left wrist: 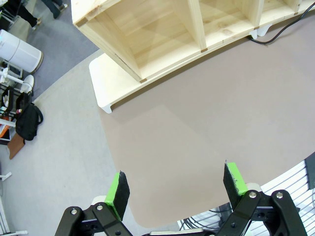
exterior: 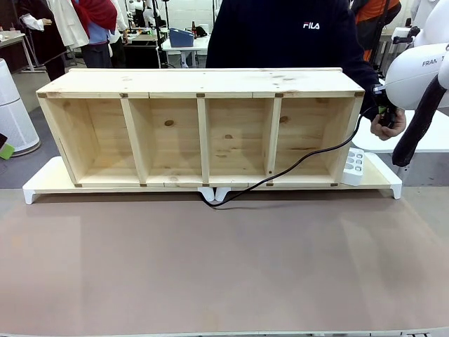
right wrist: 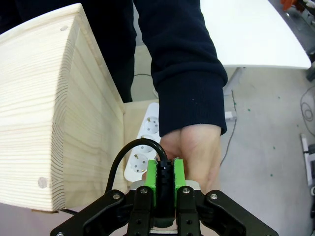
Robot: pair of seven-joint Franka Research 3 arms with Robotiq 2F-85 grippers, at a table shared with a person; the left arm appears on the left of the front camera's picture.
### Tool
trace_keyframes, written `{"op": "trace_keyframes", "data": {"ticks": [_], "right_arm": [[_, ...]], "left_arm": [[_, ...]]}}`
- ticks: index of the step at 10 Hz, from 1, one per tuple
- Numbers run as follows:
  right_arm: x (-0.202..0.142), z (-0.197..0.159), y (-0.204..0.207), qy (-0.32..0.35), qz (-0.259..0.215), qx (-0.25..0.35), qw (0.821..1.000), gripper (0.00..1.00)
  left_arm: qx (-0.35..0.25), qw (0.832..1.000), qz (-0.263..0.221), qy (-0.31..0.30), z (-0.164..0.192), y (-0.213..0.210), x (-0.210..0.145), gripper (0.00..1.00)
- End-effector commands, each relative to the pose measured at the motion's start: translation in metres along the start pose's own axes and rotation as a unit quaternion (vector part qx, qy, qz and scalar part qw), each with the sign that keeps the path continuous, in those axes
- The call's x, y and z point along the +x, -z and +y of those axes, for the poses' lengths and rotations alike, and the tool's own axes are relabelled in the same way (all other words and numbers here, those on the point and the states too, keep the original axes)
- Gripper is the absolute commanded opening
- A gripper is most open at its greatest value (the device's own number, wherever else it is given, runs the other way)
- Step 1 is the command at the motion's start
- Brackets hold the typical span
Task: Perform cable management.
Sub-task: Release the Power Cable when the human grasps it.
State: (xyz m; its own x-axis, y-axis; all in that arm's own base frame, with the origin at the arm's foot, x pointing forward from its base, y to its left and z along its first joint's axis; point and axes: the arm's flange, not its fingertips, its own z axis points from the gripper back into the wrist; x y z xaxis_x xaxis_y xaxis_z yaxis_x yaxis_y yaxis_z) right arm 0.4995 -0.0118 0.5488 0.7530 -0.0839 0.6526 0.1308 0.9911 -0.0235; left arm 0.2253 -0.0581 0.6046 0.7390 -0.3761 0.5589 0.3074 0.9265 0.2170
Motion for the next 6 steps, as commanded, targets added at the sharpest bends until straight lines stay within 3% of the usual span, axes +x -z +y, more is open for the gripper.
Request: {"op": "trace_keyframes", "data": {"ticks": [1, 4, 5, 6], "right_arm": [[0.0013, 0.0005, -0.0015, -0.003, -0.003, 0.002, 1.000, 0.17], [0.0001, -0.0001, -0.0001, 0.000, 0.000, 0.000, 1.000, 0.17], [0.0018, -0.0020, -0.0001, -0.004, 0.005, 0.007, 1.000, 0.32], [0.0021, -0.0025, -0.0005, -0.005, 0.008, 0.008, 1.000, 0.36]], "left_arm": [[-0.002, 1.000, -0.001, 0.000, 0.0002, 0.0000, -0.0005, 1.00], [-0.002, 1.000, -0.001, 0.000, 0.0002, 0.0000, -0.0005, 1.00], [-0.002, 1.000, -0.001, 0.000, 0.0002, 0.0000, -0.0005, 1.00], [-0.002, 1.000, -0.001, 0.000, 0.0002, 0.0000, -0.0005, 1.00]]}}
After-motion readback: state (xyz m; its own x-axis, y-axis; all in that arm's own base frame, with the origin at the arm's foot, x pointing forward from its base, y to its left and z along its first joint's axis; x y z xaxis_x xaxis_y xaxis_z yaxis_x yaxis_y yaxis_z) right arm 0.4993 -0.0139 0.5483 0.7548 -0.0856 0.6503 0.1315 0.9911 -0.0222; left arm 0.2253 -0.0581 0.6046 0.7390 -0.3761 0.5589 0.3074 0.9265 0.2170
